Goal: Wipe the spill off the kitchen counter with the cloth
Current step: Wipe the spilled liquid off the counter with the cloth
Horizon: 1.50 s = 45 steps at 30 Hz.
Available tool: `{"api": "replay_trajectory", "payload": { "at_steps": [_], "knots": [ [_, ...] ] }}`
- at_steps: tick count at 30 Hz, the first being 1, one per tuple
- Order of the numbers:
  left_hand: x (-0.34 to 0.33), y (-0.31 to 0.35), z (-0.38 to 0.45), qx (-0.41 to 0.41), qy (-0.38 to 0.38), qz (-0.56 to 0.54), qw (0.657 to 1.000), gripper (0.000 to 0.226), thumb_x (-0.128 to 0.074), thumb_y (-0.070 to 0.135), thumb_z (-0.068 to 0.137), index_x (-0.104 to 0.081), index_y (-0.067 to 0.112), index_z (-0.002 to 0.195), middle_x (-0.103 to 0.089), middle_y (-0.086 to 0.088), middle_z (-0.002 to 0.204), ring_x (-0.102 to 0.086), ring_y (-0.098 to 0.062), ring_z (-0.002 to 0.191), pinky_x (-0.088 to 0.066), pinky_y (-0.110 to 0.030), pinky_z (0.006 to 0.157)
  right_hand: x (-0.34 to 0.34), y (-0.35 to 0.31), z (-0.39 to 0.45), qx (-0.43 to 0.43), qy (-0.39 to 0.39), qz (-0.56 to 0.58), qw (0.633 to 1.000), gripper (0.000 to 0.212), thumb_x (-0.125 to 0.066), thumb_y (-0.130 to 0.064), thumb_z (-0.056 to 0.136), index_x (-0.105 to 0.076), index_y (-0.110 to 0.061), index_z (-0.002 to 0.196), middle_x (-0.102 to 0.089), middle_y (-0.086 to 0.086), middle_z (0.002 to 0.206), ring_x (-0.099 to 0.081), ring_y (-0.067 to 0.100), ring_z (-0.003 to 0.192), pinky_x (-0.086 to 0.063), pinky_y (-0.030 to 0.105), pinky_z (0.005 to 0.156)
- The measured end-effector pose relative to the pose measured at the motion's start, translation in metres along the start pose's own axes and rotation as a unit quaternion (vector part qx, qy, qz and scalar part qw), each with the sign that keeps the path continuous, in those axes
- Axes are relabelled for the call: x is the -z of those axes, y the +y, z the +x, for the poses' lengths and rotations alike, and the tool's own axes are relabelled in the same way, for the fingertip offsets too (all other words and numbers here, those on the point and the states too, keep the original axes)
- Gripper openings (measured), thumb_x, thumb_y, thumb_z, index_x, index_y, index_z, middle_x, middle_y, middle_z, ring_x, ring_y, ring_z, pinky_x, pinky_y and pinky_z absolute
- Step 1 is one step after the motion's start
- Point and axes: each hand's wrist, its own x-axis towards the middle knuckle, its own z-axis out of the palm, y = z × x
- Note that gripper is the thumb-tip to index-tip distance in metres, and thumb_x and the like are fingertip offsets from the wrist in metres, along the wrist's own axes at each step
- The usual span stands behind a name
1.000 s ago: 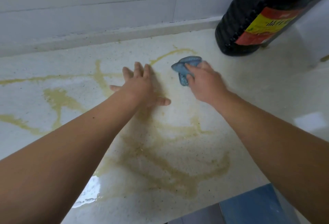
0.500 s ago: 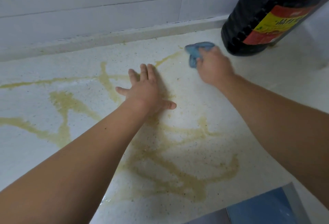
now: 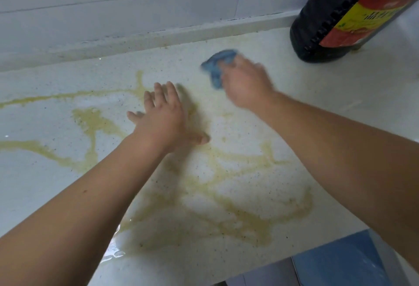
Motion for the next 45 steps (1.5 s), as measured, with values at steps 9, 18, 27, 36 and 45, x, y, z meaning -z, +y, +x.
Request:
{"api": "replay_trajectory", "payload": {
  "at_steps": [9, 18, 27, 36, 45],
  "knots": [
    [-0.019, -0.007, 0.01, -0.002, -0.049, 0.011, 0.999, 0.168, -0.075, 0.09, 0.048, 0.028, 0.016, 0.158, 0.028, -0.011, 0.169, 0.025, -0.039, 0.154, -0.011, -0.077, 0.118, -0.009, -0.076, -0.036, 0.07, -0.019, 0.08, 0.994, 0.055, -0.037, -0.039, 0.103, -0.046, -0.023, 0.156, -0.054, 0.011, 0.123, -0.056, 0.032, 0.105, -0.048, 0.046, 0.092],
    [-0.01, 0.004, -0.007, 0.011, -0.069, 0.018, 0.997, 0.165, -0.083, 0.079, 0.057, 0.031, 0.014, 0.156, 0.036, -0.013, 0.165, 0.028, -0.041, 0.153, -0.009, -0.08, 0.115, 0.0, -0.021, -0.033, -0.246, 0.021, 0.115, 0.962, 0.035, -0.053, -0.032, 0.097, -0.064, -0.021, 0.129, -0.064, 0.016, 0.119, -0.064, 0.034, 0.101, -0.055, 0.044, 0.087],
    [-0.01, -0.005, -0.002, -0.028, -0.059, 0.032, 0.997, 0.165, -0.075, 0.09, 0.052, 0.033, 0.022, 0.155, 0.029, -0.018, 0.167, 0.024, -0.047, 0.153, -0.014, -0.079, 0.115, 0.011, 0.016, -0.084, -0.244, 0.06, 0.055, 0.966, 0.043, -0.049, -0.025, 0.104, -0.06, -0.023, 0.146, -0.054, 0.016, 0.136, -0.06, 0.035, 0.113, -0.05, 0.039, 0.093],
    [-0.041, 0.012, -0.058, -0.085, -0.031, 0.014, 0.996, 0.157, -0.068, 0.093, 0.056, 0.024, 0.021, 0.16, 0.011, -0.02, 0.171, 0.009, -0.039, 0.158, -0.02, -0.074, 0.117, -0.001, -0.052, -0.13, -0.107, 0.036, 0.118, 0.987, 0.04, -0.048, -0.04, 0.1, -0.067, -0.032, 0.133, -0.064, 0.006, 0.111, -0.062, 0.035, 0.099, -0.052, 0.046, 0.083],
    [-0.061, 0.032, -0.054, -0.046, -0.012, 0.036, 0.998, 0.155, -0.076, 0.082, 0.062, 0.029, 0.02, 0.157, 0.023, -0.032, 0.164, 0.02, -0.051, 0.153, -0.008, -0.077, 0.117, 0.009, -0.034, -0.147, -0.234, 0.028, 0.116, 0.965, 0.043, -0.052, -0.028, 0.102, -0.064, -0.022, 0.143, -0.056, 0.015, 0.13, -0.058, 0.039, 0.113, -0.05, 0.044, 0.092]
  ]
}}
